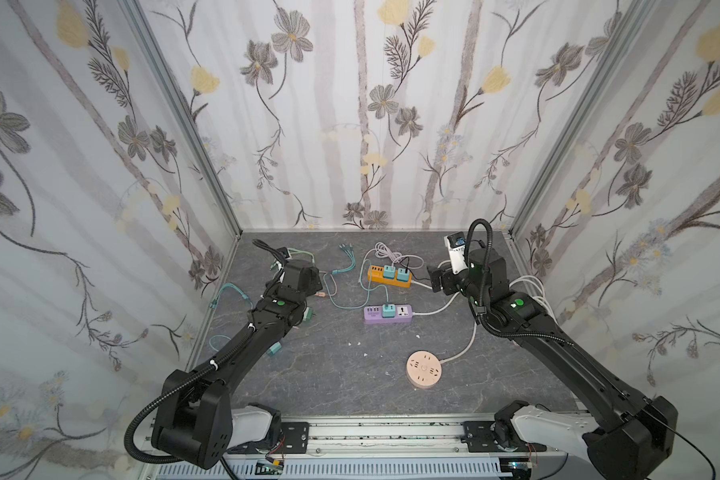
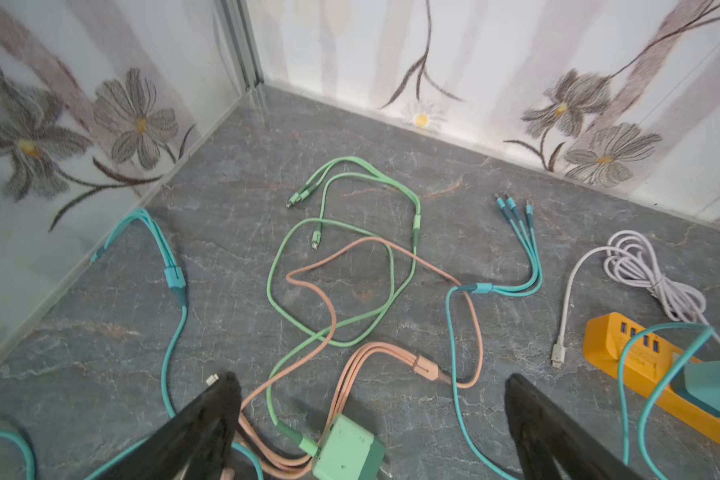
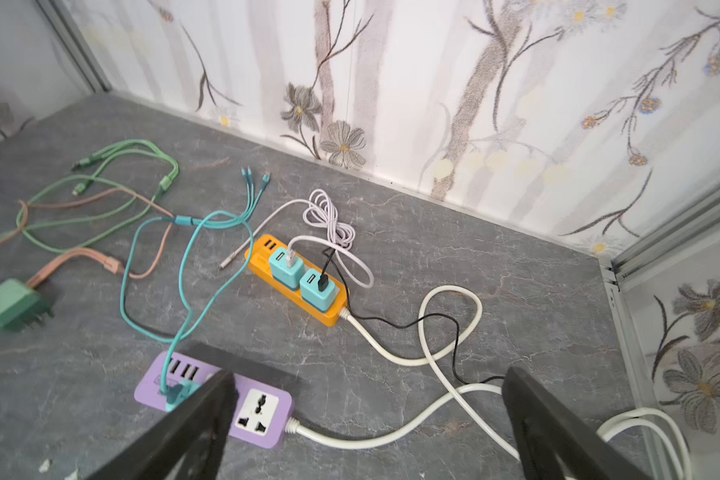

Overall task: Insert the plug
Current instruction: 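Move the left gripper over the green charger while the right moves beyond the orange strip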

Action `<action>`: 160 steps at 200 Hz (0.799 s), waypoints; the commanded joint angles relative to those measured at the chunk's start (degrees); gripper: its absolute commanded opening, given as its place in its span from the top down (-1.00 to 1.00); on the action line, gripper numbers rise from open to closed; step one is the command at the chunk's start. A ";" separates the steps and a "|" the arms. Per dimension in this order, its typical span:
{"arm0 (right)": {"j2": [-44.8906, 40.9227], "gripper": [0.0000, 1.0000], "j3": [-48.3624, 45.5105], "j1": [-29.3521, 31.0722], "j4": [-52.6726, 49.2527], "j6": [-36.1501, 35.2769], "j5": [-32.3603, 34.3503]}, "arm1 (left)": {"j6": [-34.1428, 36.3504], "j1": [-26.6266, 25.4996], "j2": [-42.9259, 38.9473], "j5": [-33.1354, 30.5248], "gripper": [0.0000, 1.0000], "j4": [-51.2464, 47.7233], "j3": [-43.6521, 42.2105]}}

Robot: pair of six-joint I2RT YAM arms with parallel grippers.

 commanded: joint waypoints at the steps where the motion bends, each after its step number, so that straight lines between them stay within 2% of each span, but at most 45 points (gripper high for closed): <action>1: -1.35 -0.99 -2.47 -0.68 10.19 9.20 5.02 | -8.52 0.42 1.97 3.54 -1.00 -5.99 0.48; 35: -1.00 -0.99 -3.47 -1.09 10.92 14.06 2.26 | -14.74 0.50 6.93 5.13 -1.00 -11.68 1.86; 58: 0.74 -0.99 -3.22 -1.67 9.84 18.70 3.27 | -18.28 0.44 11.15 6.94 -1.00 -15.10 3.92; 91: 1.10 -0.99 -4.32 -4.11 10.25 22.51 3.81 | -19.85 0.46 16.41 7.74 -1.00 -17.63 6.85; 120: 0.56 -0.99 -4.53 -4.50 9.82 23.46 6.79 | -19.76 0.48 20.50 7.68 -1.00 -19.53 10.77; 142: 0.65 -0.99 -4.44 -4.67 9.12 23.41 6.44 | -23.41 0.48 22.70 5.60 -1.00 -21.35 13.00; 160: 0.98 -0.99 -4.44 -4.71 8.74 23.50 5.90 | -27.32 0.48 23.81 4.18 -0.90 -23.84 14.44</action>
